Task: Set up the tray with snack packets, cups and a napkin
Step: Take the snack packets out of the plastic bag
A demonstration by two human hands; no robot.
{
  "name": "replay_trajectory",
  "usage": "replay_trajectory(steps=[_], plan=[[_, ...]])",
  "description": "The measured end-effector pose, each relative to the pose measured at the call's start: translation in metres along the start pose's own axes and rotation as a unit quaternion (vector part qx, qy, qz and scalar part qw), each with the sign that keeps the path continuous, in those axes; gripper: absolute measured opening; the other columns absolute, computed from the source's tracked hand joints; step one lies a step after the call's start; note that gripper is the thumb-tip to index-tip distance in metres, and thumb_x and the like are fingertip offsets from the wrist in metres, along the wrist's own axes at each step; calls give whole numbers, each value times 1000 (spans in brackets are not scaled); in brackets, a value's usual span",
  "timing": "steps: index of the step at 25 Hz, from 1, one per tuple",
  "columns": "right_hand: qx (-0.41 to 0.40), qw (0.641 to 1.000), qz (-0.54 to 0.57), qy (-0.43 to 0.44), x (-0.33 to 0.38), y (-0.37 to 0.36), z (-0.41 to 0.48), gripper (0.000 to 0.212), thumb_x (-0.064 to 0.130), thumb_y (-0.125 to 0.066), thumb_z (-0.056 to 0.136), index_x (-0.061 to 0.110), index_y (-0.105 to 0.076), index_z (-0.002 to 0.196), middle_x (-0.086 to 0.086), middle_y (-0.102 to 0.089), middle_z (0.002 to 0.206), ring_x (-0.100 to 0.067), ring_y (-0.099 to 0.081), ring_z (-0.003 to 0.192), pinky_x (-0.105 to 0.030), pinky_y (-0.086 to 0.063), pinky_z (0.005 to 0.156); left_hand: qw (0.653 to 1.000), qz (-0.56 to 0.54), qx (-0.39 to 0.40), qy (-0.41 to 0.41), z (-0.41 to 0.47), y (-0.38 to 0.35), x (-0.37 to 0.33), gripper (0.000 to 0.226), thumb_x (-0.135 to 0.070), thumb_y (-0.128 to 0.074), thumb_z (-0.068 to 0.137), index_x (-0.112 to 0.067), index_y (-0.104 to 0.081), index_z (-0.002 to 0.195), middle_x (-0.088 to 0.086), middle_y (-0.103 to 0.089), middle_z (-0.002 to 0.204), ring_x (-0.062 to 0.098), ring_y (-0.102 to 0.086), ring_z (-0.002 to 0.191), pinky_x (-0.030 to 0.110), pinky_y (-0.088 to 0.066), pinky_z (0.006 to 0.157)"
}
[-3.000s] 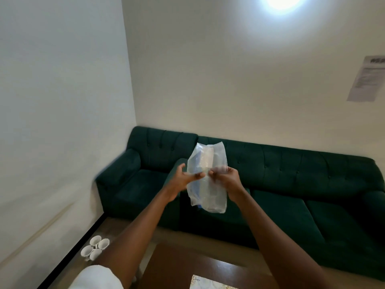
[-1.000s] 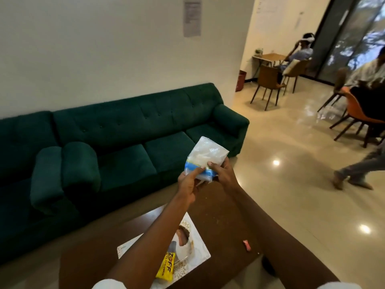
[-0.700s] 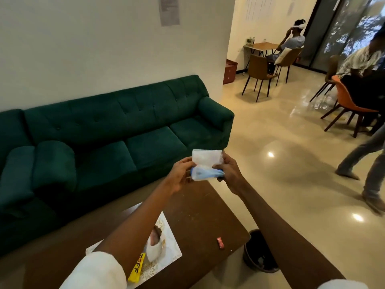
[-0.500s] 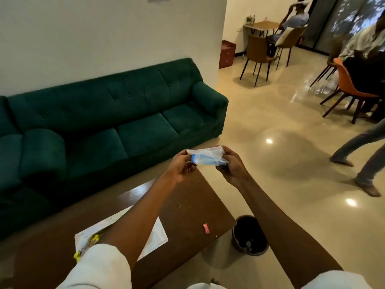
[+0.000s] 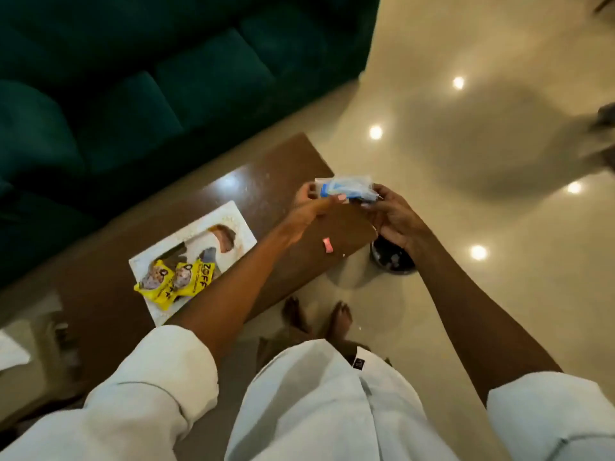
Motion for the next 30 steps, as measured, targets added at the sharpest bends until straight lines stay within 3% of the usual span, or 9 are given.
replay_trajectory(steps=[3,6,9,11,14,19,22,24,30], plan=[[-91,991,-67,-78,-103,76,-21,22,-2,-65,96,14,-64,110,-3,-71,103,-15,-68,88,-31,-56,85,992,48,-111,40,6,3,108,35,-9,-81,87,9,-67,113,11,-67,96,21,-60,85,25,-53,71],[-219,959,-143,-110,-180,156,-50,13,8,-75,91,14,-68,99,1,-67,86,-10,-59,76,-26,-44,69,986,94,-70,115,12,-19,207,23,-3,-80,87,7,-70,105,14,-65,93,22,-56,84,28,-49,70],[-332,929,-115,-120,-214,233,-72,11,9,-78,89,11,-70,95,-6,-66,83,-16,-58,67,-28,-48,62,979,121,-26,161,25,-48,265,41,-6,-79,88,9,-66,124,12,-63,98,13,-54,75,16,-42,59],[-449,880,-134,-82,-213,291,-87,12,11,-78,90,8,-67,94,-12,-65,87,-22,-60,73,-36,-54,66,978,125,-16,168,36,-62,286,44,-6,-75,91,3,-61,132,12,-63,102,12,-55,75,15,-41,59],[-569,775,-268,-58,-218,354,-94,21,17,-76,90,1,-69,102,-16,-69,104,-29,-66,94,-39,-56,90,973,131,0,189,32,-59,335,41,-5,-67,96,-4,-59,136,17,-69,118,26,-68,100,21,-52,73],[-524,743,-412,-56,-225,411,-4,34,23,-72,92,5,-66,121,-14,-59,127,-25,-63,115,-35,-53,94,968,113,-27,221,-1,-6,393,39,-8,-66,98,-13,-59,136,13,-71,124,24,-70,116,26,-58,85],[-468,722,-491,-134,-256,450,49,61,34,-78,88,4,-55,136,-17,-50,138,-31,-55,128,-41,-51,101,963,109,-95,229,1,36,416,36,-7,-64,98,-14,-61,133,4,-75,116,14,-73,108,16,-59,74],[-458,739,-468,-159,-279,463,69,70,33,-81,86,4,-50,141,-16,-48,141,-33,-53,131,-44,-51,107,959,107,-137,225,10,54,432,34,-7,-63,98,-14,-61,132,5,-74,117,11,-72,107,13,-57,72],[-429,743,-489,-159,-326,444,24,48,16,-72,92,-4,-57,133,-19,-64,135,-35,-61,126,-43,-50,106,953,73,-136,261,4,25,476,33,-6,-64,97,-9,-64,130,12,-72,122,22,-69,113,35,-56,93]])
Point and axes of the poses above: each hand's wrist, its own z-axis towards the middle knuckle, its own y-axis out of the back of the hand, x = y × z, the point moved 10 cm from there along z, towards the middle knuckle
